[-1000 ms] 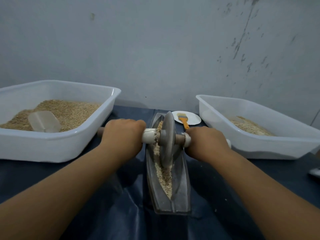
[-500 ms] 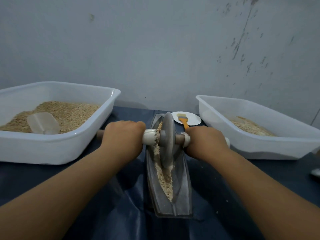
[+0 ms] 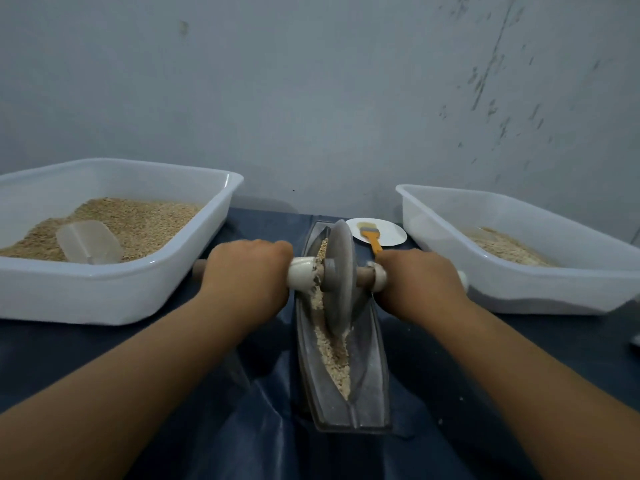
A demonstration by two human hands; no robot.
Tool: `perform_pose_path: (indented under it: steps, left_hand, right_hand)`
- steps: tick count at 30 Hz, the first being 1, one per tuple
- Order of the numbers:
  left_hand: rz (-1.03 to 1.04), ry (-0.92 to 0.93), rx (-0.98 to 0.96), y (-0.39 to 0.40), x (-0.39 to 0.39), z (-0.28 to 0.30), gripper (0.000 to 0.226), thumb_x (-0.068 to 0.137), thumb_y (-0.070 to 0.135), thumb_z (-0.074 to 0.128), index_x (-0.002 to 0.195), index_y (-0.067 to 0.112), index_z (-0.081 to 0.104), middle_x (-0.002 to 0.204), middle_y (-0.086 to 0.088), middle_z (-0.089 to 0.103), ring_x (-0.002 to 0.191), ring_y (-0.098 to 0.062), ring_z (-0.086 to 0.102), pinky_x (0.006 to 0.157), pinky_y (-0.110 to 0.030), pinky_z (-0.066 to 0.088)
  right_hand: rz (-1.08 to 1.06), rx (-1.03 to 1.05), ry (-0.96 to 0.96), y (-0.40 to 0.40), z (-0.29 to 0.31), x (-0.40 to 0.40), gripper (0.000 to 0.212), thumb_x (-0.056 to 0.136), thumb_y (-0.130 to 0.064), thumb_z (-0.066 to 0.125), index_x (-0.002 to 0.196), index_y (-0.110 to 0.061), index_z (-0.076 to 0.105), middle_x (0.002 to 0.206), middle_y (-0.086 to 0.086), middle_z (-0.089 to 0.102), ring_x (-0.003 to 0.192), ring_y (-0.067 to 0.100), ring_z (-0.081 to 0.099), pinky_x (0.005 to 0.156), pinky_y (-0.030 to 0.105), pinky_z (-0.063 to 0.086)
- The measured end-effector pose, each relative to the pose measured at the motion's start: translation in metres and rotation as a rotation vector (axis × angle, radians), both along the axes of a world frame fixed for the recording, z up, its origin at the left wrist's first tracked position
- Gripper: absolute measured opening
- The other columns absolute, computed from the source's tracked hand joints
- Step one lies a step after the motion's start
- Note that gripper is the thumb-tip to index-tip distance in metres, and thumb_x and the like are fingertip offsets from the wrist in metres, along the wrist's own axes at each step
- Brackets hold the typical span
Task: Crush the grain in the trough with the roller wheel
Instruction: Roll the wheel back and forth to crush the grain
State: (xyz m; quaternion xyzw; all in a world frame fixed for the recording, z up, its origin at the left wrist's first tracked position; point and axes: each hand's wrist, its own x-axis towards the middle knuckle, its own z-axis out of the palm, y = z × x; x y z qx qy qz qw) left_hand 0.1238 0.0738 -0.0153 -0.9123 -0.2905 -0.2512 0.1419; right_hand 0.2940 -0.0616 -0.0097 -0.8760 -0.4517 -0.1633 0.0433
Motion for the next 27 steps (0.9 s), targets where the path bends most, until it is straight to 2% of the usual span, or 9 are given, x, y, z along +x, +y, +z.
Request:
perform_pose_path:
  steps: [2,4,6,9,13,16,19,22,27]
  left_hand:
    - [-0.04,0.02,-0.004,-0.003,0.004,0.007,0.013,0.085,0.029,0.058,0.085,0.027,0.045,0.063,0.009,0.034,0.063,-0.015,0.044,0.058,-0.029,0.033]
    - [-0.072,0.012,0.058,-0.01,-0.003,0.007,0.027,0.082,0.029,0.063,0.079,0.027,0.036,0.061,0.009,0.029,0.063,-0.016,0.043,0.061,-0.031,0.035]
    - [-0.148,-0.058,0.187,-0.02,-0.013,0.003,0.045,0.069,0.024,0.075,0.074,0.025,0.031,0.057,0.009,0.025,0.056,-0.016,0.036,0.057,-0.031,0.031]
    - [-0.205,-0.111,0.249,-0.022,-0.018,0.001,0.052,0.053,0.012,0.082,0.066,0.022,0.032,0.05,0.003,0.036,0.047,-0.018,0.032,0.051,-0.029,0.028]
    - [-0.079,0.025,0.17,-0.006,0.001,0.007,0.031,0.081,0.029,0.062,0.075,0.027,0.032,0.062,0.009,0.034,0.061,-0.015,0.04,0.059,-0.03,0.029]
    - [-0.037,0.0,0.065,-0.006,-0.001,0.004,0.029,0.085,0.032,0.06,0.076,0.029,0.032,0.061,0.01,0.032,0.061,-0.013,0.043,0.058,-0.029,0.031]
    - [-0.101,-0.035,0.091,-0.017,-0.024,-0.007,0.046,0.064,0.023,0.078,0.07,0.026,0.032,0.054,0.011,0.027,0.045,-0.012,0.031,0.046,-0.02,0.014]
    - [-0.094,-0.086,0.09,-0.02,-0.037,-0.01,0.057,0.048,0.019,0.084,0.066,0.026,0.03,0.052,0.014,0.022,0.041,-0.008,0.019,0.05,-0.015,0.003]
    - [0.041,-0.02,0.093,-0.011,-0.013,-0.006,0.025,0.087,0.034,0.06,0.081,0.029,0.036,0.062,0.008,0.033,0.056,-0.01,0.035,0.044,-0.024,0.009]
  right_hand:
    - [-0.014,-0.007,0.06,-0.007,-0.002,-0.002,0.011,0.085,-0.023,0.055,0.081,-0.03,0.047,0.078,-0.007,0.056,0.071,0.019,0.051,0.06,0.031,0.039]
    - [-0.008,0.046,0.067,-0.022,-0.009,-0.008,0.025,0.085,-0.023,0.056,0.073,-0.031,0.036,0.072,-0.009,0.047,0.063,0.014,0.042,0.052,0.028,0.029]
    - [0.023,0.123,0.015,-0.04,-0.02,-0.017,0.035,0.082,-0.021,0.058,0.069,-0.031,0.027,0.067,-0.009,0.041,0.06,0.012,0.038,0.048,0.027,0.02]
    - [0.035,0.2,-0.029,-0.051,-0.029,-0.024,0.039,0.078,-0.017,0.06,0.068,-0.03,0.025,0.064,-0.009,0.039,0.063,0.018,0.044,0.05,0.032,0.023]
    - [-0.001,0.125,0.039,-0.032,-0.016,-0.018,0.024,0.086,-0.018,0.055,0.082,-0.03,0.035,0.076,-0.008,0.047,0.071,0.019,0.046,0.057,0.032,0.03]
    - [-0.01,0.076,0.045,-0.019,-0.004,-0.017,0.017,0.087,-0.017,0.057,0.093,-0.028,0.046,0.089,-0.004,0.058,0.077,0.02,0.05,0.065,0.033,0.036]
    - [0.047,0.137,-0.114,-0.027,-0.005,-0.024,0.024,0.079,-0.016,0.063,0.081,-0.029,0.042,0.076,-0.006,0.053,0.069,0.019,0.045,0.062,0.033,0.032]
    - [0.132,0.272,-0.33,-0.034,-0.013,-0.031,0.047,0.059,-0.011,0.074,0.07,-0.028,0.033,0.06,-0.009,0.032,0.057,0.018,0.033,0.057,0.03,0.026]
    - [0.034,0.108,-0.129,-0.013,0.0,-0.02,0.02,0.085,-0.012,0.056,0.086,-0.027,0.043,0.081,-0.003,0.057,0.071,0.02,0.042,0.066,0.033,0.03]
